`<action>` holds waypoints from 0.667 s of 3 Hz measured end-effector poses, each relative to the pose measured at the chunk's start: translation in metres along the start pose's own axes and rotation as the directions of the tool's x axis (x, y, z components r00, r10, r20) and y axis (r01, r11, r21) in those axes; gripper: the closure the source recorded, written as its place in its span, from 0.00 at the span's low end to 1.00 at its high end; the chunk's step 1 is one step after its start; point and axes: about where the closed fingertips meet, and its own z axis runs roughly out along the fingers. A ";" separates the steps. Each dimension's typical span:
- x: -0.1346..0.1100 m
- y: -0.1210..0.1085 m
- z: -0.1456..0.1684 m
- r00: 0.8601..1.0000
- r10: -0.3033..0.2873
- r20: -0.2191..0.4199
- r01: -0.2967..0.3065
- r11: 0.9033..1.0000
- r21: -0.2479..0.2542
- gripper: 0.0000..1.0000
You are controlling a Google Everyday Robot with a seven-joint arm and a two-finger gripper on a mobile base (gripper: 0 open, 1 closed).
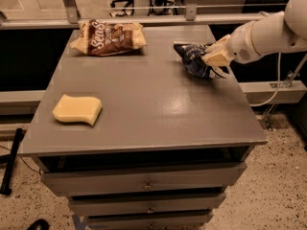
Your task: Move blue chip bag near sponge
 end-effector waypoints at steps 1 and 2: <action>-0.029 0.033 -0.009 0.996 0.003 0.091 0.007 0.994 -0.109 1.00; -0.070 0.081 -0.011 0.978 0.015 0.207 0.037 0.968 -0.247 1.00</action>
Offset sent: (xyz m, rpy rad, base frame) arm -0.1089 0.1347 0.0609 0.3445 0.1003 0.4247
